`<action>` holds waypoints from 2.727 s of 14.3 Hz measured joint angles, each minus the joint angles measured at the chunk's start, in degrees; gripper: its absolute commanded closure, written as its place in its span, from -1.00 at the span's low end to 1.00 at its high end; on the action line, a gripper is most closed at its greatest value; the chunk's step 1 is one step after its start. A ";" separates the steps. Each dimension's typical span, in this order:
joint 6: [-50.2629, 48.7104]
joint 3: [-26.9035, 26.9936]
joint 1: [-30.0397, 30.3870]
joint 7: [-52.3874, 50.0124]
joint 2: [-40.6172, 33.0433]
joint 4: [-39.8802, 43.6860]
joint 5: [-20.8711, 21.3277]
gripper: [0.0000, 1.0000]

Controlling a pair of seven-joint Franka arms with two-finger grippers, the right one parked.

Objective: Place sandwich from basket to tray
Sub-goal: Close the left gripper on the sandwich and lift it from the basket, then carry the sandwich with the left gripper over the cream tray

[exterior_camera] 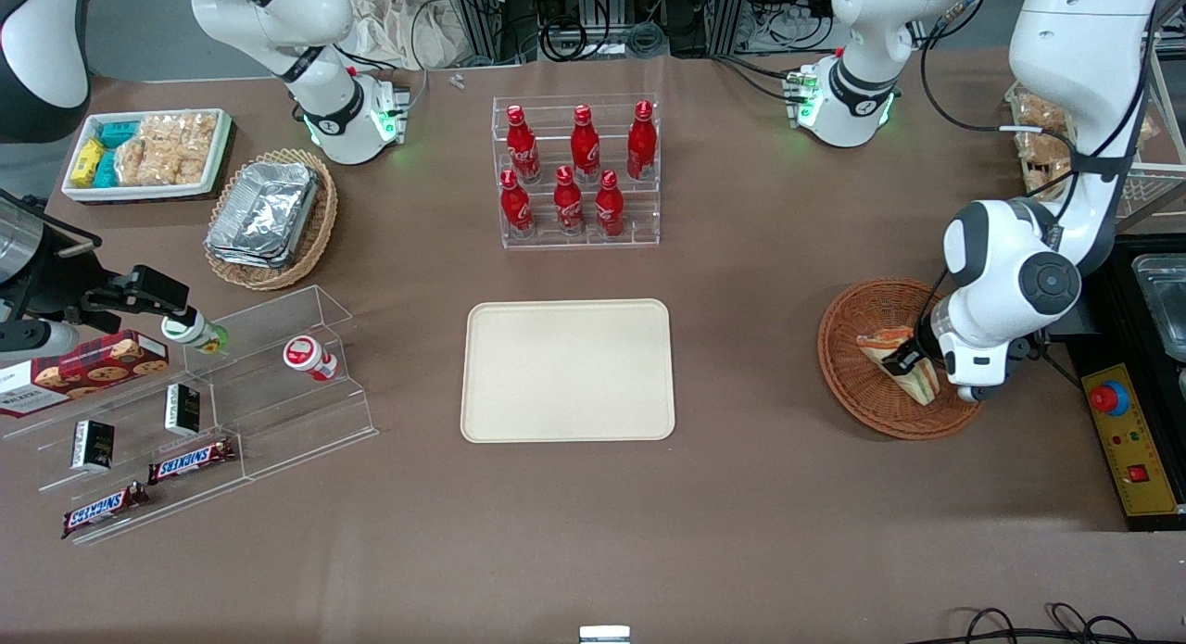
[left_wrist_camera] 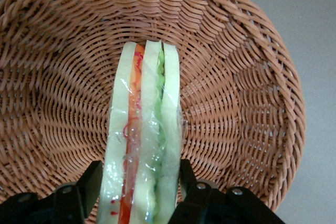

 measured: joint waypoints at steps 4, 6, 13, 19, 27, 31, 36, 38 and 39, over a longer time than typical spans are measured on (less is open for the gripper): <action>0.06 -0.05 -0.07 -2.67 0.00 0.88 0.00 1.00; 0.05 -0.18 -0.10 -4.69 -0.01 2.24 0.00 1.00; -22.65 -0.94 -0.72 -6.01 -0.96 17.40 0.00 1.00; -46.78 -5.52 -1.20 -3.38 -1.87 38.09 -1.28 1.00; -42.80 -16.50 -9.81 -1.38 2.15 41.78 -2.37 1.00; -29.10 -16.58 -18.88 -1.12 12.13 40.63 -1.92 1.00; -22.16 -16.54 -24.42 -1.01 23.25 40.56 4.08 1.00; -20.33 -16.53 -25.63 -0.91 25.66 40.56 4.82 1.00; -20.10 -16.53 -26.14 -0.87 26.34 40.57 4.89 1.00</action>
